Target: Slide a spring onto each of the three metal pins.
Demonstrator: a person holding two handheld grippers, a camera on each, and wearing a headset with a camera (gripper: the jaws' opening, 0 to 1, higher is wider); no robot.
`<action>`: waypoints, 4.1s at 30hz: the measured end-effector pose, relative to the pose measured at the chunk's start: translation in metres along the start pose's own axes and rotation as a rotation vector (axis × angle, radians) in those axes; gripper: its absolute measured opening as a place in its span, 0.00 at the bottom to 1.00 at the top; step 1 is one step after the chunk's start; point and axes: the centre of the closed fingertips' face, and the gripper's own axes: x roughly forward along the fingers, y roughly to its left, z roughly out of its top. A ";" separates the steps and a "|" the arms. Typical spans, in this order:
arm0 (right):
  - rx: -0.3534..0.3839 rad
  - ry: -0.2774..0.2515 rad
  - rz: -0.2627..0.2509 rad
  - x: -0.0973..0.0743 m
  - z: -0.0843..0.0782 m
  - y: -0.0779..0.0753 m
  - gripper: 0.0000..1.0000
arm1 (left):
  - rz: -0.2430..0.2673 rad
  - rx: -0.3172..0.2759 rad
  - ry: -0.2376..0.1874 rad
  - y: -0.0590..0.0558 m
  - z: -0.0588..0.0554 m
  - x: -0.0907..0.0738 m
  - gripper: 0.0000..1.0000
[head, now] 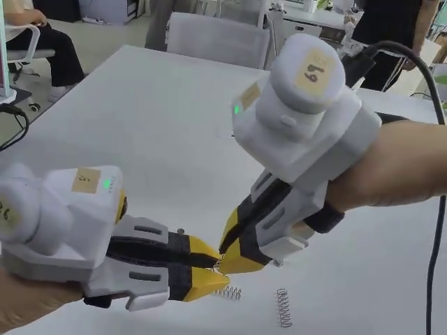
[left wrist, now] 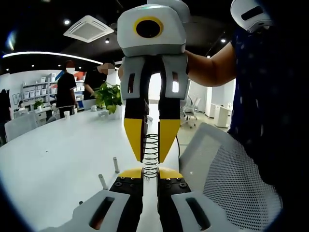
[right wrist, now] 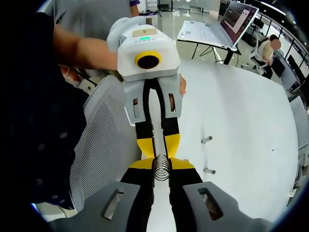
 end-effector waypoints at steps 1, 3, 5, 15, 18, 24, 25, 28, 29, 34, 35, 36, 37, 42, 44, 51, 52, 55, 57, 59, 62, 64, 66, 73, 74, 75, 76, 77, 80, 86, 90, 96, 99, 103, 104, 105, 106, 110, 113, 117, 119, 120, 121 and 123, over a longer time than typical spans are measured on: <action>-0.012 0.009 -0.002 0.000 0.000 -0.001 0.08 | 0.008 0.009 -0.002 0.001 0.000 0.000 0.03; -0.019 0.013 -0.002 0.001 0.002 -0.001 0.08 | 0.013 0.004 -0.003 0.002 0.000 -0.001 0.03; -0.027 0.017 -0.003 0.001 0.003 -0.002 0.08 | 0.018 -0.002 -0.004 0.003 -0.001 -0.003 0.03; -0.050 0.033 -0.009 0.005 0.013 -0.016 0.08 | 0.070 -0.035 0.024 0.005 -0.015 -0.023 0.12; -0.056 0.039 -0.010 0.007 0.016 -0.020 0.08 | 0.094 -0.041 0.049 0.006 -0.023 -0.030 0.15; -0.067 0.041 -0.017 0.012 0.023 -0.033 0.08 | 0.147 -0.059 0.099 0.010 -0.039 -0.042 0.26; -0.069 0.044 -0.019 0.013 0.023 -0.034 0.08 | 0.158 -0.062 0.097 0.012 -0.040 -0.043 0.28; -0.068 0.047 -0.022 0.015 0.024 -0.042 0.08 | 0.188 -0.077 0.095 0.016 -0.044 -0.047 0.35; -0.069 0.047 -0.026 0.015 0.025 -0.044 0.08 | 0.217 -0.082 0.093 0.020 -0.047 -0.050 0.40; -0.068 0.052 -0.039 0.018 0.025 -0.053 0.08 | 0.293 -0.089 0.104 0.033 -0.059 -0.059 0.54; -0.066 0.051 -0.040 0.019 0.025 -0.055 0.08 | 0.334 -0.079 0.119 0.040 -0.064 -0.064 0.57; -0.066 0.051 -0.043 0.020 0.025 -0.056 0.08 | 0.355 -0.066 0.126 0.043 -0.066 -0.066 0.60; -0.066 0.054 -0.045 0.020 0.025 -0.057 0.08 | 0.353 -0.067 0.130 0.043 -0.068 -0.067 0.61; -0.063 0.064 -0.054 0.025 0.024 -0.066 0.08 | 0.404 -0.050 0.168 0.051 -0.079 -0.075 0.68; -0.063 0.067 -0.060 0.026 0.024 -0.070 0.08 | 0.413 -0.040 0.178 0.052 -0.083 -0.077 0.69; -0.057 0.093 -0.076 0.035 0.022 -0.085 0.08 | 0.446 -0.052 0.200 0.060 -0.098 -0.083 0.73; -0.057 0.096 -0.078 0.037 0.022 -0.087 0.08 | 0.450 -0.051 0.202 0.061 -0.100 -0.084 0.73; -0.059 0.108 -0.082 0.043 0.022 -0.092 0.08 | 0.463 -0.057 0.212 0.065 -0.106 -0.086 0.74; -0.066 0.120 -0.088 0.047 0.021 -0.097 0.08 | 0.468 -0.059 0.221 0.068 -0.110 -0.086 0.74; -0.066 0.124 -0.088 0.051 0.020 -0.101 0.08 | 0.480 -0.065 0.223 0.072 -0.114 -0.086 0.75; -0.060 0.135 -0.082 0.058 0.020 -0.106 0.08 | 0.484 -0.086 0.223 0.076 -0.121 -0.085 0.75; -0.065 0.150 -0.081 0.063 0.019 -0.108 0.08 | 0.485 -0.088 0.225 0.077 -0.123 -0.084 0.75; -0.064 0.171 -0.075 0.068 0.018 -0.111 0.08 | 0.486 -0.094 0.223 0.079 -0.126 -0.083 0.75; -0.058 0.206 -0.061 0.084 0.014 -0.117 0.08 | 0.489 -0.110 0.213 0.078 -0.127 -0.082 0.76; -0.053 0.213 -0.056 0.086 0.012 -0.119 0.08 | 0.487 -0.110 0.215 0.078 -0.127 -0.082 0.76; -0.052 0.216 -0.054 0.087 0.012 -0.119 0.08 | 0.487 -0.110 0.217 0.078 -0.128 -0.082 0.76; -0.053 0.217 -0.054 0.089 0.012 -0.121 0.08 | 0.488 -0.108 0.219 0.078 -0.129 -0.082 0.75; -0.051 0.222 -0.051 0.090 0.011 -0.121 0.08 | 0.488 -0.108 0.219 0.078 -0.129 -0.082 0.75; -0.049 0.227 -0.047 0.092 0.010 -0.121 0.08 | 0.486 -0.112 0.217 0.078 -0.129 -0.082 0.75; -0.045 0.242 -0.040 0.097 0.006 -0.123 0.08 | 0.485 -0.112 0.214 0.077 -0.129 -0.083 0.74; -0.047 0.244 -0.040 0.100 0.007 -0.124 0.08 | 0.482 -0.115 0.214 0.077 -0.129 -0.083 0.73; -0.048 0.256 -0.037 0.103 0.004 -0.126 0.08 | 0.480 -0.115 0.208 0.077 -0.128 -0.082 0.72; -0.044 0.261 -0.034 0.105 0.002 -0.127 0.08 | 0.480 -0.118 0.204 0.077 -0.128 -0.083 0.72; -0.045 0.265 -0.033 0.111 0.001 -0.127 0.08 | 0.480 -0.120 0.205 0.077 -0.129 -0.083 0.72; -0.044 0.268 -0.033 0.112 0.000 -0.127 0.08 | 0.479 -0.122 0.205 0.076 -0.129 -0.083 0.72; -0.045 0.269 -0.033 0.113 0.000 -0.127 0.08 | 0.479 -0.122 0.204 0.077 -0.129 -0.084 0.72; -0.043 0.270 -0.033 0.114 -0.001 -0.126 0.08 | 0.479 -0.122 0.203 0.077 -0.128 -0.084 0.72; -0.035 0.274 -0.028 0.118 -0.004 -0.121 0.08 | 0.477 -0.119 0.203 0.076 -0.125 -0.084 0.71; -0.036 0.277 -0.029 0.123 -0.007 -0.122 0.08 | 0.477 -0.120 0.197 0.075 -0.123 -0.085 0.71; -0.027 0.276 -0.030 0.130 -0.010 -0.125 0.08 | 0.479 -0.120 0.198 0.074 -0.124 -0.086 0.71; -0.018 0.274 -0.031 0.134 -0.011 -0.128 0.08 | 0.480 -0.121 0.198 0.074 -0.124 -0.086 0.70; -0.016 0.277 -0.033 0.136 -0.013 -0.129 0.08 | 0.479 -0.123 0.196 0.074 -0.124 -0.086 0.70; -0.018 0.277 -0.036 0.137 -0.014 -0.129 0.08 | 0.479 -0.123 0.197 0.074 -0.125 -0.086 0.70; -0.016 0.281 -0.038 0.140 -0.016 -0.130 0.08 | 0.477 -0.124 0.200 0.073 -0.125 -0.086 0.70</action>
